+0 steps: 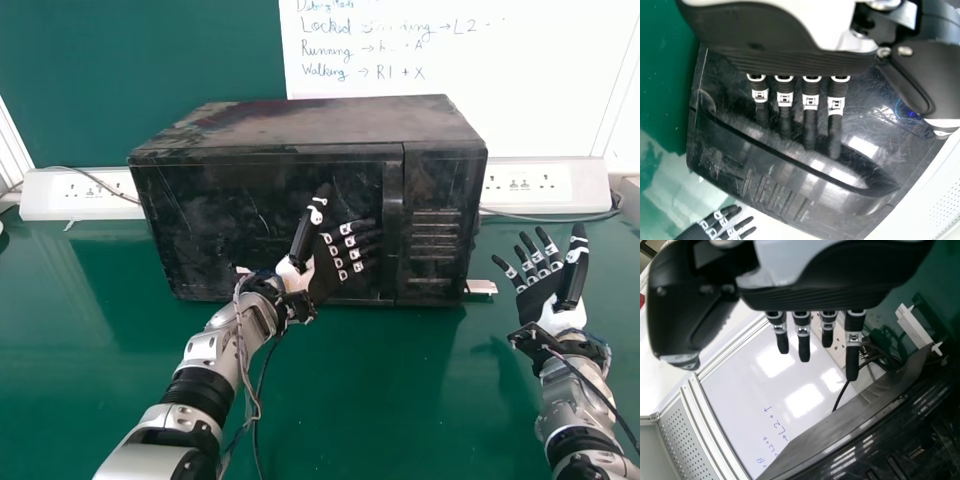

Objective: Open the door of oven

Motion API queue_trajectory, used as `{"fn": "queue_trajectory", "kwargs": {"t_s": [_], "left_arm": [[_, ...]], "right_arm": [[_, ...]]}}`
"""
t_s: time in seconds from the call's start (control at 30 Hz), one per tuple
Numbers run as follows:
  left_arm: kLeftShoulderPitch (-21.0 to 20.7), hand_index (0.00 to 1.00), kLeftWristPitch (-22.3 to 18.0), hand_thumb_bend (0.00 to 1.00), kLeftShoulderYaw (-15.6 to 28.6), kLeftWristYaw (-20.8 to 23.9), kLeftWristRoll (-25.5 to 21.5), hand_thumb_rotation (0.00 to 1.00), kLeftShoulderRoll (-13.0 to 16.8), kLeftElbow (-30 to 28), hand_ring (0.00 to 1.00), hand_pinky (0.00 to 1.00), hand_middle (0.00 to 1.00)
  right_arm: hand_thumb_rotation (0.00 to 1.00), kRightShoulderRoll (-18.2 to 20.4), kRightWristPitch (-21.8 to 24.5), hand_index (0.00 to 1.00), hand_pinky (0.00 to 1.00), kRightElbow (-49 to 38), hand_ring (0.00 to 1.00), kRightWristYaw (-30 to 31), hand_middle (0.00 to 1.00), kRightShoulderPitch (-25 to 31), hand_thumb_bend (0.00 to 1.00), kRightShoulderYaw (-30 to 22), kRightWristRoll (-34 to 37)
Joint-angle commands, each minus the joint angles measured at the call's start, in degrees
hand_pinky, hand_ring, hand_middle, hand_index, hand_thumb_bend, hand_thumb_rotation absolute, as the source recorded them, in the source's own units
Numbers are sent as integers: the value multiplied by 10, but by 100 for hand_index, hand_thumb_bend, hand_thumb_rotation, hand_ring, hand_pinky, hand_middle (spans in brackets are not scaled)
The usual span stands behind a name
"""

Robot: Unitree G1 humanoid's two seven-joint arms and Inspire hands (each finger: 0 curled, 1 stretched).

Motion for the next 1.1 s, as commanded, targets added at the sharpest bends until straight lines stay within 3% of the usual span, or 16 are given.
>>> {"fn": "queue_trajectory", "kwargs": {"t_s": [0.0, 0.8, 1.07], "left_arm": [[-25, 95, -16, 84, -5, 20, 10, 80, -9, 10, 87, 62, 90], [-61, 93, -32, 82, -5, 27, 22, 80, -26, 63, 85, 57, 89], [-64, 93, -38, 84, -19, 13, 42, 82, -32, 64, 79, 51, 86]], "right_arm": [[84, 6, -3, 86, 81, -4, 98, 0, 99, -2, 100, 1, 4], [84, 11, -6, 86, 77, -6, 97, -1, 99, 0, 100, 3, 4], [82, 13, -4, 85, 75, -7, 95, 0, 98, 2, 100, 1, 7]]}}
